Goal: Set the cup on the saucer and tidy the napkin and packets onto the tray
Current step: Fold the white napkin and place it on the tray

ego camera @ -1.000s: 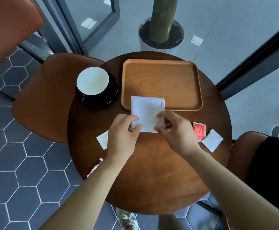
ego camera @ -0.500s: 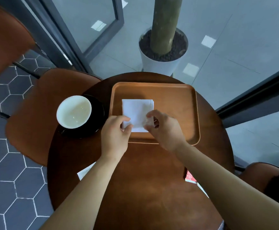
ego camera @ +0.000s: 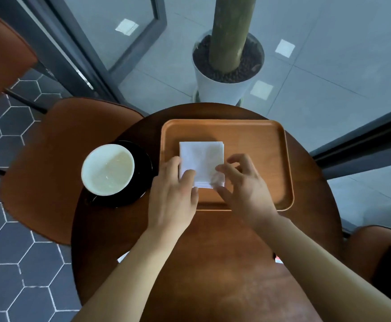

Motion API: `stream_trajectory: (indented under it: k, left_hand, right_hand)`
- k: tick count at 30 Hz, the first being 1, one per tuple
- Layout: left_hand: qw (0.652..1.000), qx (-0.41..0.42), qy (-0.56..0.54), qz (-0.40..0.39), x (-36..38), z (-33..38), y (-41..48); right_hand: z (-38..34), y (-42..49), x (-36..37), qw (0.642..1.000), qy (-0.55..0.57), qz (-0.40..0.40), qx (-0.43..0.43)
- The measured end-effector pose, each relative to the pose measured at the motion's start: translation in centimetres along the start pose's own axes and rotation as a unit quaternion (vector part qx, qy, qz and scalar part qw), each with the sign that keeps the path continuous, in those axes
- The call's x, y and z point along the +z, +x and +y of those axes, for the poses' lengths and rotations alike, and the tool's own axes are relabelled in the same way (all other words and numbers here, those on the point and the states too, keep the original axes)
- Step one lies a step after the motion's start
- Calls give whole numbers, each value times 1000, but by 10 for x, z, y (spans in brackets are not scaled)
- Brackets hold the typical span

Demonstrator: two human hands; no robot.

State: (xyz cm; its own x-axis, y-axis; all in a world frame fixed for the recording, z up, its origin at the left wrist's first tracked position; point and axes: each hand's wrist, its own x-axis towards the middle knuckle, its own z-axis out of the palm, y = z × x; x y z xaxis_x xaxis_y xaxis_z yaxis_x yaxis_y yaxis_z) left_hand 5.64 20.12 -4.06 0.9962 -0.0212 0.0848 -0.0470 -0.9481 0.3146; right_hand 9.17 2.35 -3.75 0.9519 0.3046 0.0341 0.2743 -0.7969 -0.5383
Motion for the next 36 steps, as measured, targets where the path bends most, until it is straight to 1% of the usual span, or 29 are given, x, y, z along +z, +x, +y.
stream_trajectory:
  k: [4, 7, 14, 22, 36]
  left_hand:
    - [992, 115, 46, -22, -1, -6, 7]
    - [987, 145, 53, -32, 2, -8, 13]
    - [991, 110, 66, -44, 2, -17, 18]
    - [995, 74, 53, -49, -2, -19, 31]
    - [996, 40, 43, -62, -2, -27, 46]
  right_hand:
    - [-6, -2, 6, 1000, -19, -1, -19]
    - [-6, 1, 8, 999, -25, -11, -20]
    - [-12, 16, 13, 998, -34, -13, -47]
    - [-14, 33, 20, 998, -37, 0, -56]
    - [-14, 49, 24, 998, -50, -8, -46]
